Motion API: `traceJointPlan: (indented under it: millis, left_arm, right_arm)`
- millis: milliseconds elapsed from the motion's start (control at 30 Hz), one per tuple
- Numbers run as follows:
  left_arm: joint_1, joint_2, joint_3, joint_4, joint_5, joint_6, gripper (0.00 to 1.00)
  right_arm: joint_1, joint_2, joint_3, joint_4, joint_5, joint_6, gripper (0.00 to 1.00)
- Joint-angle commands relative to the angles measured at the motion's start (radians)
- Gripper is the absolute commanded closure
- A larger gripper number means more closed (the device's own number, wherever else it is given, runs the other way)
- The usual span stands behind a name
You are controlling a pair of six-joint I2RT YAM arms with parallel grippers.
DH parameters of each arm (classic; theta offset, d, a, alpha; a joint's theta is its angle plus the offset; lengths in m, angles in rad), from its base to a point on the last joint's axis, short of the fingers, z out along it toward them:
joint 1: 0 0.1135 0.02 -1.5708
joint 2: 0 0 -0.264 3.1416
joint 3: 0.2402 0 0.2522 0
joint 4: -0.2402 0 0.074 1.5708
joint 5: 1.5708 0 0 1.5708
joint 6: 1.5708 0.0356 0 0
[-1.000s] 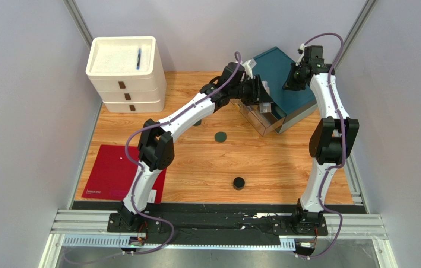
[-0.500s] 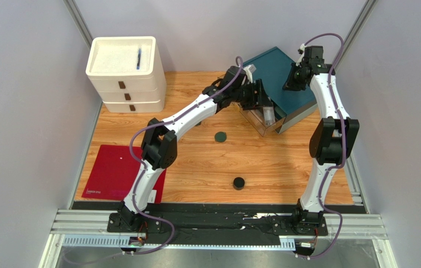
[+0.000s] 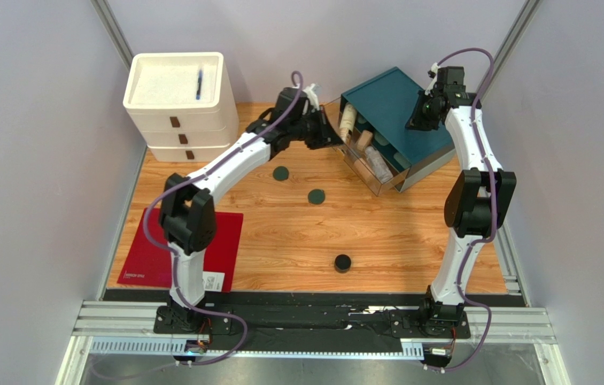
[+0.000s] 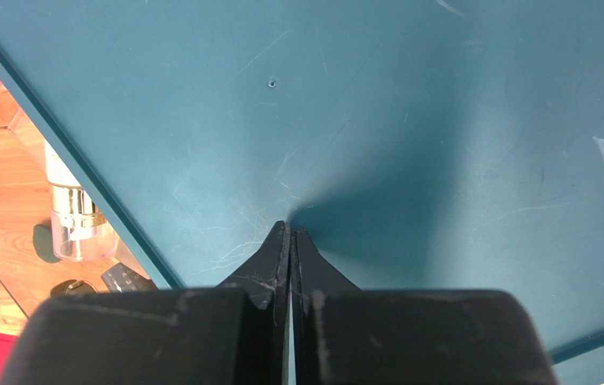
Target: Organize the makeup
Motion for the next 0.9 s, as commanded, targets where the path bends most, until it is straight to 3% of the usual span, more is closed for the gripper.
traceJointPlan:
  millis: [0,133,300,400,600,867]
  left_arm:
    - [0.078,-0.139,-0.204,0.084,0.014,-0.017,1.00]
    - [0.116,-0.109,-0.302,0.130,0.086,-0.066,1.00]
    - [0.110,0.029,-0.224,0.165,0.170,-0.135,1.00]
    - [0.094,0.103,-0.132,0.168,0.173,-0.168,1.00]
    - [0.034,0.278,0.205,0.085,0.182,-0.197,1.00]
    - [-0.031,0.508,0.469,0.136,0.182,-0.384,1.00]
  right_arm:
    - [-0.009,0.033,-0.060,-0.134,0.047,-0.015,1.00]
    - [-0.009,0.034,-0.062,-0.135,0.048,-0.016,1.00]
    - [-0.009,0.036,-0.060,-0.135,0.048,-0.016,1.00]
    - [-0.009,0.038,-0.060,-0.135,0.048,-0.016,1.00]
    - [-0.009,0.042,-0.056,-0.137,0.051,-0.016,1.00]
    - [-0.009,0.051,-0.050,-0.135,0.041,-0.013,1.00]
